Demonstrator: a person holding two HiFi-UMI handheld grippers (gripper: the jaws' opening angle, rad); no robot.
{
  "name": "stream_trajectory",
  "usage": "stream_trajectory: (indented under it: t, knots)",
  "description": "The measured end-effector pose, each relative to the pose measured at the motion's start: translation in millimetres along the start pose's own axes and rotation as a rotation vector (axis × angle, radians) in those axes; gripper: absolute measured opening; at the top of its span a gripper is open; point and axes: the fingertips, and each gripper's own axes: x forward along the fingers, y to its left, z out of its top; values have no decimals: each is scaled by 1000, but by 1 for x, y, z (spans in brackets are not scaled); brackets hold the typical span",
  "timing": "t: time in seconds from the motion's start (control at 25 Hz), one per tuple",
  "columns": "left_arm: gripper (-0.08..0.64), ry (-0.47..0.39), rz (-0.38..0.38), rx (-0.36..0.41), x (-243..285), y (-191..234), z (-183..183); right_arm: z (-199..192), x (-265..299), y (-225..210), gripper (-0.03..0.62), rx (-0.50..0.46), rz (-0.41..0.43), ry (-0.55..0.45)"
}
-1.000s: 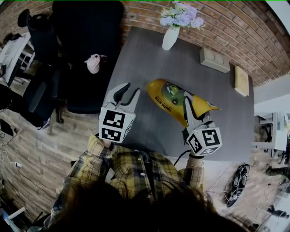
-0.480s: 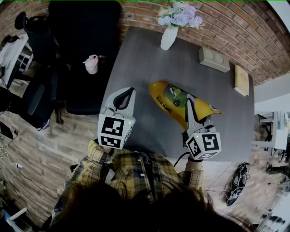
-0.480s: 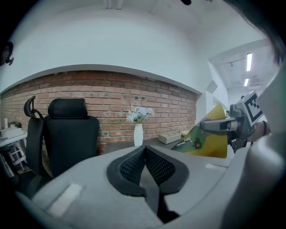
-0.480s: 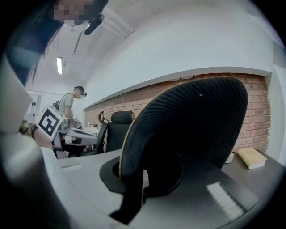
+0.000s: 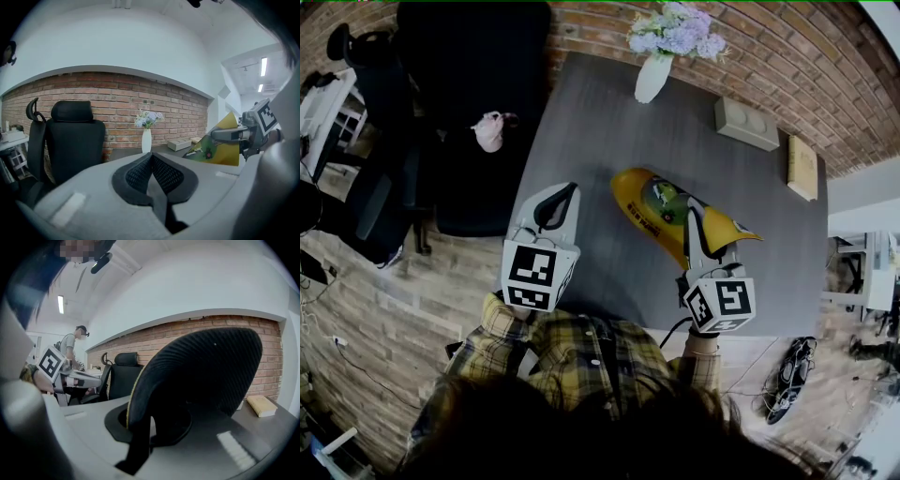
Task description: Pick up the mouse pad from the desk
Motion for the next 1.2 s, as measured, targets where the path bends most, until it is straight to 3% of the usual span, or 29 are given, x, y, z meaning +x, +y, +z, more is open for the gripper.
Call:
stream_trajectory:
  t: [1.2]
  knots:
    - [-5,-29,10,25,0,5,12,8,6,6,14,15,-6,-30]
